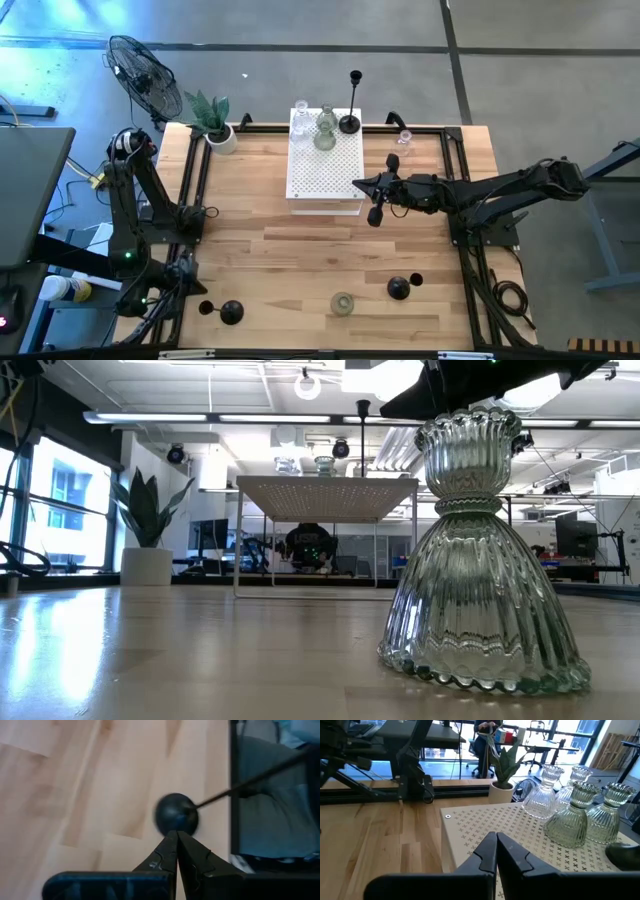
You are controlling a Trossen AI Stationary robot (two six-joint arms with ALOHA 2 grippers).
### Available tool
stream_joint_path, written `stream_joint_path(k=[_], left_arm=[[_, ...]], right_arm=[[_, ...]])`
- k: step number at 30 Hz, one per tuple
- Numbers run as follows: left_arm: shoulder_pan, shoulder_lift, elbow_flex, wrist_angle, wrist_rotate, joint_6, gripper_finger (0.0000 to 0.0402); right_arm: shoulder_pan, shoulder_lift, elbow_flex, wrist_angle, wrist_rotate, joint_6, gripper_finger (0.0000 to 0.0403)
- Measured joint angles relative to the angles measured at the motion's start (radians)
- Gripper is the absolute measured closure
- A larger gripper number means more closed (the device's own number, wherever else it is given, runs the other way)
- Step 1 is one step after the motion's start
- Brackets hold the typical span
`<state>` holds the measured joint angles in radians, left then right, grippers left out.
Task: Pick & Place candle stick holders
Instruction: Put the left black candle holder on the shelf aligned with the black candle holder
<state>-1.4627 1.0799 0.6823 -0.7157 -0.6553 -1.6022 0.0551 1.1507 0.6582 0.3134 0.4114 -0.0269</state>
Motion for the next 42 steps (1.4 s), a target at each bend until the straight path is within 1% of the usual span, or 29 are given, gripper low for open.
stream_joint_path(k=[3, 6, 10, 14, 18, 23, 29, 32, 38, 40, 42], left_arm=[[0.002, 0.018, 0.000, 0.054, 0.012, 0.000, 0.0379], [0.003, 0.032, 0.000, 0.077, 0.003, 0.006, 0.0355], [0.003, 0.051, 0.000, 0.090, -0.073, 0.034, 0.0307], [0.003, 0.061, 0.000, 0.158, -0.154, 0.139, 0.0259], [0.003, 0.061, 0.001, 0.216, -0.188, 0.211, 0.0232], [0.003, 0.061, 0.001, 0.243, -0.221, 0.226, 0.0227], [0.003, 0.061, 0.001, 0.333, -0.268, 0.317, 0.0227], [0.003, 0.062, 0.001, 0.370, -0.273, 0.349, 0.0227], [0.009, 0.064, 0.002, 0.384, -0.312, 0.368, 0.0227], [0.032, 0.064, 0.002, 0.385, -0.306, 0.368, 0.0227], [0.061, 0.064, 0.002, 0.395, -0.276, 0.377, 0.0227]], right_arm=[[-0.002, 0.000, 0.000, 0.008, 0.001, 0.000, 0.0403], [-0.003, 0.000, 0.000, 0.016, 0.001, 0.000, 0.0403], [-0.002, 0.000, 0.000, 0.015, 0.001, 0.000, 0.0403], [-0.002, 0.000, 0.000, 0.014, 0.003, 0.001, 0.0403], [-0.002, 0.000, 0.000, 0.014, 0.005, 0.001, 0.0403], [-0.002, 0.000, 0.000, 0.014, 0.005, 0.001, 0.0403], [-0.002, 0.000, 0.000, 0.013, 0.005, 0.001, 0.0403], [-0.002, 0.000, 0.000, 0.013, 0.005, 0.001, 0.0403], [-0.002, 0.000, 0.000, 0.013, 0.005, 0.001, 0.0403], [-0.002, 0.000, 0.000, 0.013, 0.005, 0.001, 0.0403], [-0.002, 0.000, 0.000, 0.013, 0.005, 0.001, 0.0403]])
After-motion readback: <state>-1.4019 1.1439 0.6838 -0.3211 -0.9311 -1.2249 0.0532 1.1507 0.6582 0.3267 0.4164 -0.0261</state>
